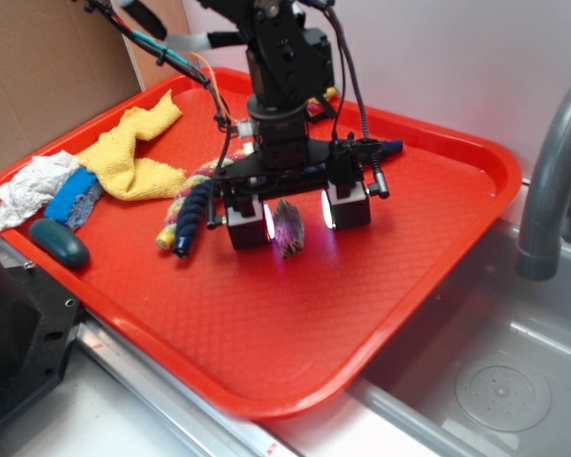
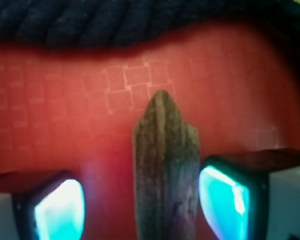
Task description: Grab the wood chip.
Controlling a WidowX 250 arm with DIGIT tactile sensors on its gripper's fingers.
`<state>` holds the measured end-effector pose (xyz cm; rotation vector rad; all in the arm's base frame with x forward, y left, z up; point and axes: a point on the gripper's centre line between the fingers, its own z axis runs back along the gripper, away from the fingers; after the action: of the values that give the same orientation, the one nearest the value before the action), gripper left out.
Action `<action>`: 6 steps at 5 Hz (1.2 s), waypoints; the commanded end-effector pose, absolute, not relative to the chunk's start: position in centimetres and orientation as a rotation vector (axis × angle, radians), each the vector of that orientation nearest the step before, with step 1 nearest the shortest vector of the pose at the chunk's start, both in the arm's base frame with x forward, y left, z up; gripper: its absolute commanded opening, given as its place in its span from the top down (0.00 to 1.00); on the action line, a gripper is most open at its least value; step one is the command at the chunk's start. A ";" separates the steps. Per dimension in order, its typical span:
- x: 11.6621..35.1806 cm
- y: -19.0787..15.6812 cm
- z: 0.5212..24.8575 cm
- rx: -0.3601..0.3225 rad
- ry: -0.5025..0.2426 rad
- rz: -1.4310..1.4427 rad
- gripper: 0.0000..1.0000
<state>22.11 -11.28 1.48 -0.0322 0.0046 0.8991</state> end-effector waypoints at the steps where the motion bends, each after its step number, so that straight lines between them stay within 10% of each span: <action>1: 21.8 -11.2 3.4 -0.038 -0.020 0.797 1.00; 3: 23.6 -10.9 6.1 -0.128 -0.105 0.511 1.00; 6: 22.2 -8.5 20.4 -0.020 -0.203 -0.097 1.00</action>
<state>22.12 -8.84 18.81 -0.0014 -0.1474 -0.1008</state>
